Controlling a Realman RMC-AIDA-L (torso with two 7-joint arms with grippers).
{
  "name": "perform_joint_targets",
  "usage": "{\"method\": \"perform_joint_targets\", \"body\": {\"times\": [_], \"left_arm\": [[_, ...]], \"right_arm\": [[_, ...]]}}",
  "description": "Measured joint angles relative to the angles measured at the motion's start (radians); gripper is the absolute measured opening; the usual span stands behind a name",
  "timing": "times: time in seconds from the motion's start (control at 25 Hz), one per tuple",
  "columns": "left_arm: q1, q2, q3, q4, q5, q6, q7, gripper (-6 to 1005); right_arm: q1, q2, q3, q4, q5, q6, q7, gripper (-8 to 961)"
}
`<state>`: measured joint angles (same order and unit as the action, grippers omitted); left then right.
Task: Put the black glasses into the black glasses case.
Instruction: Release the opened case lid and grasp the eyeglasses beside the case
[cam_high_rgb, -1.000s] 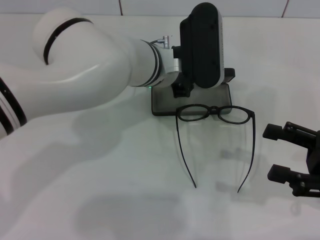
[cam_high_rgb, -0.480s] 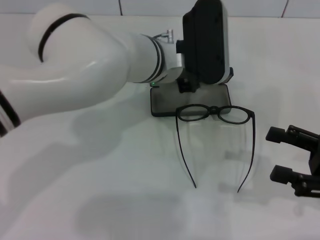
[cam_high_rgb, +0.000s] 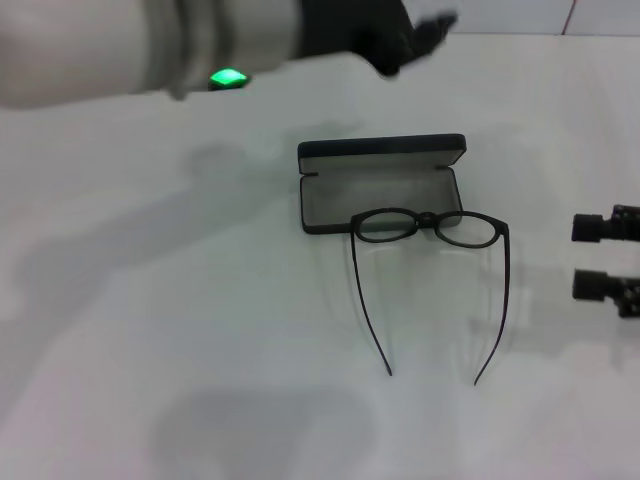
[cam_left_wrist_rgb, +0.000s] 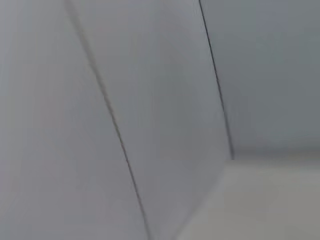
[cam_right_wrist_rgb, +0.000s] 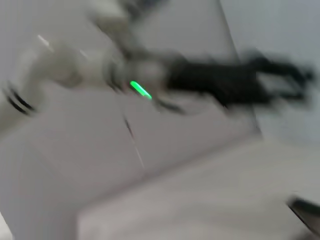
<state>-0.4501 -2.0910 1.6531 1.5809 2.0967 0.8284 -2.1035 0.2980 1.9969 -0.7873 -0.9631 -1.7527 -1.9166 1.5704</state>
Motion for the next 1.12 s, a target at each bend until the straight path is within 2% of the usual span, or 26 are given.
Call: {"method": "perform_joint_targets", "body": {"times": [0.08, 0.16, 0.24, 0.32, 0.48, 0.56, 0.6, 0.64, 0.76, 0.8, 0.96, 1.08, 1.12], "left_arm": [[0.052, 0.001, -0.114, -0.014, -0.254, 0.078, 0.085, 408], [0.086, 0.002, -0.230, -0.076, -0.475, 0.207, 0.171, 405], [0.105, 0.002, -0.307, -0.165, -0.613, 0.324, 0.263, 402], [0.118, 0.002, -0.362, -0.268, -0.682, 0.433, 0.350, 375], [0.109, 0.002, -0.459, -0.488, -0.698, 0.607, 0.477, 320], [0.105, 0.003, -0.505, -0.607, -0.708, 0.685, 0.567, 293], [0.105, 0.003, -0.521, -0.651, -0.710, 0.709, 0.607, 279], [0.105, 0.004, -0.535, -0.698, -0.711, 0.730, 0.645, 266], [0.106, 0.008, -0.555, -0.796, -0.706, 0.756, 0.727, 241], [0.107, 0.009, -0.558, -0.824, -0.705, 0.758, 0.749, 236], [0.122, 0.012, -0.574, -0.903, -0.703, 0.762, 0.817, 225], [0.123, 0.012, -0.586, -0.960, -0.697, 0.766, 0.867, 224], [0.123, 0.012, -0.587, -0.970, -0.697, 0.767, 0.878, 224]], "right_arm": [[0.035, 0.001, -0.006, -0.116, -0.090, 0.030, 0.127, 749], [0.102, -0.004, -0.013, -0.213, -0.201, 0.036, 0.260, 730], [0.163, -0.014, -0.032, -0.263, -0.282, 0.029, 0.345, 717], [0.255, -0.036, -0.079, -0.280, -0.379, 0.023, 0.435, 710], [0.420, -0.079, -0.153, -0.208, -0.521, 0.021, 0.533, 694], [0.487, -0.084, -0.155, -0.153, -0.565, 0.025, 0.540, 687], [0.487, -0.084, -0.155, -0.153, -0.565, 0.025, 0.540, 683], [0.560, -0.088, -0.157, -0.091, -0.622, 0.037, 0.540, 679], [0.656, -0.090, -0.160, 0.017, -0.698, 0.072, 0.531, 668], [0.656, -0.090, -0.160, 0.017, -0.698, 0.072, 0.531, 664], [0.752, -0.073, -0.204, 0.148, -0.758, 0.155, 0.511, 649], [0.778, -0.046, -0.282, 0.182, -0.763, 0.241, 0.507, 637], [0.782, -0.031, -0.311, 0.183, -0.763, 0.269, 0.507, 633]]}}
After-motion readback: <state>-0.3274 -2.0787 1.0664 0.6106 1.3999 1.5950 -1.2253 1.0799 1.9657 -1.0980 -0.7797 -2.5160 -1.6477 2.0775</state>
